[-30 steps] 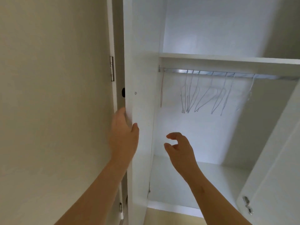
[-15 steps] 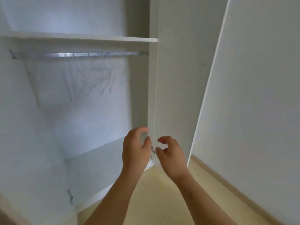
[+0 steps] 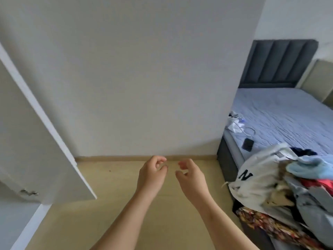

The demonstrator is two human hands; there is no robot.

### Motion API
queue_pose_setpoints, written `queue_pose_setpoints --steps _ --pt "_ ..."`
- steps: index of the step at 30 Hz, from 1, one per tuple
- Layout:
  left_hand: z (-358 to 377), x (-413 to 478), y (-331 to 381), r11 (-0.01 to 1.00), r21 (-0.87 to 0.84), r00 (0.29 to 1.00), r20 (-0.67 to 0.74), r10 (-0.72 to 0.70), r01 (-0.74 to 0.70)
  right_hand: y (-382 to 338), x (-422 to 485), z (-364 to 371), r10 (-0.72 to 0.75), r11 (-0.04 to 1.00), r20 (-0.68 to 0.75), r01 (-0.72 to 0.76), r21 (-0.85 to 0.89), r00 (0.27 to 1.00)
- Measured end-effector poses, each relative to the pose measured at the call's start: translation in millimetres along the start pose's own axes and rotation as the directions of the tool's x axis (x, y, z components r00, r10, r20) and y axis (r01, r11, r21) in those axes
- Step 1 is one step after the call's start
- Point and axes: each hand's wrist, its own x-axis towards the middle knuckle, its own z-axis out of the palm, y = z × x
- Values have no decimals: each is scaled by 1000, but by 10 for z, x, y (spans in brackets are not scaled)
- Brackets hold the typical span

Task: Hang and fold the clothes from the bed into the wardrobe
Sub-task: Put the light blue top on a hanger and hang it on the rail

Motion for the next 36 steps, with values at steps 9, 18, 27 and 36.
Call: queue_pose_setpoints --steps 9,18,27,36 --pt "1956 -246 465 999 17 905 424 24 -35 1513 -364 -1520 384 911 -262 -409 -47 886" --pt "3175 -220 767 993 82 752 659 12 -88 2377 -416 -2185 550 821 -410 -562 103 728" --pt "4506 506 1211 971 154 621 783 -9 -181 3052 354 -2972 655 740 -412 -648 182 633" --pt "5693 917 1666 934 198 491 871 -29 -297 3491 853 -3792 758 636 -442 -696 333 480"
